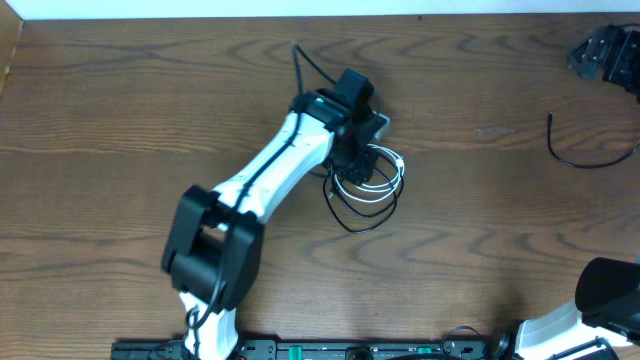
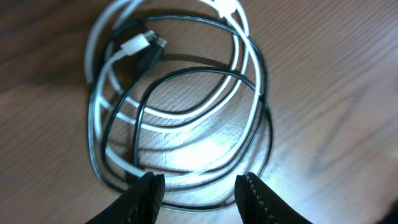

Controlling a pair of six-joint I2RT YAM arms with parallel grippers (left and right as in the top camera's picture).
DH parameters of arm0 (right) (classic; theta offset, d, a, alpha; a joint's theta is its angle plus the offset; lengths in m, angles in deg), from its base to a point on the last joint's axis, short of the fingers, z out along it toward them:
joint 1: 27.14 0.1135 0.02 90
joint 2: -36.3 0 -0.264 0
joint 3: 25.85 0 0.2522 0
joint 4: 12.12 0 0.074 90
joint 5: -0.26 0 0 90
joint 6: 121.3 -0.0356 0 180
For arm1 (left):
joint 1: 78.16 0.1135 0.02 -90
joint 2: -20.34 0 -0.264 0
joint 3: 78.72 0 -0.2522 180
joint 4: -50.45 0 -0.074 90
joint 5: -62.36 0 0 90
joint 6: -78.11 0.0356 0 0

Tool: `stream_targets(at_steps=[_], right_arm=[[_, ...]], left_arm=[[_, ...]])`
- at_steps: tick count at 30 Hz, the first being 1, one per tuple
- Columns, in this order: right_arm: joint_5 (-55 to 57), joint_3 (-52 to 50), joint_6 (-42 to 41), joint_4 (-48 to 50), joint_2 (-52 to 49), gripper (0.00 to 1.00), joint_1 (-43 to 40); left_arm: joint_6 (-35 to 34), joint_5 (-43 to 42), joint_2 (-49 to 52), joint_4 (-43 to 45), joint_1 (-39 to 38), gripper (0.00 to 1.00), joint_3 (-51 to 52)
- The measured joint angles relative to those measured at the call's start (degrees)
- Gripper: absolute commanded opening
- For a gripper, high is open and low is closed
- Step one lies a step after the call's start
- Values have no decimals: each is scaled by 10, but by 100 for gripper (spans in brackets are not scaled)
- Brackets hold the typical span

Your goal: Untangle cables

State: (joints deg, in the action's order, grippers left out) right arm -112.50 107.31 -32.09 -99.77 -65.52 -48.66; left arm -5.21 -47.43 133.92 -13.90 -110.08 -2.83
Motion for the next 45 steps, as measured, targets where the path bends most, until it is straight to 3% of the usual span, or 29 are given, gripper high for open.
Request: stream_targets(at_steps=[7, 18, 25, 30, 33, 45], right_arm=[[0, 0, 2, -10, 0, 99, 0], [0, 0, 2, -14, 0, 99, 1], [0, 0, 7, -17, 0, 99, 3], [0, 0, 11, -17, 0, 99, 8], [0, 0, 12, -17, 0, 99, 12], [1, 0, 15, -19, 0, 99, 14]], left_arm=[[22, 7, 63, 24, -3, 43, 0], [24, 21, 77, 77, -3, 42, 0], [11, 35, 77, 20, -3, 42, 0], [-83, 35, 77, -2, -3, 41, 0], [-167, 36, 77, 2, -3, 37, 0], [-492, 124, 77, 8, -30, 37, 11]])
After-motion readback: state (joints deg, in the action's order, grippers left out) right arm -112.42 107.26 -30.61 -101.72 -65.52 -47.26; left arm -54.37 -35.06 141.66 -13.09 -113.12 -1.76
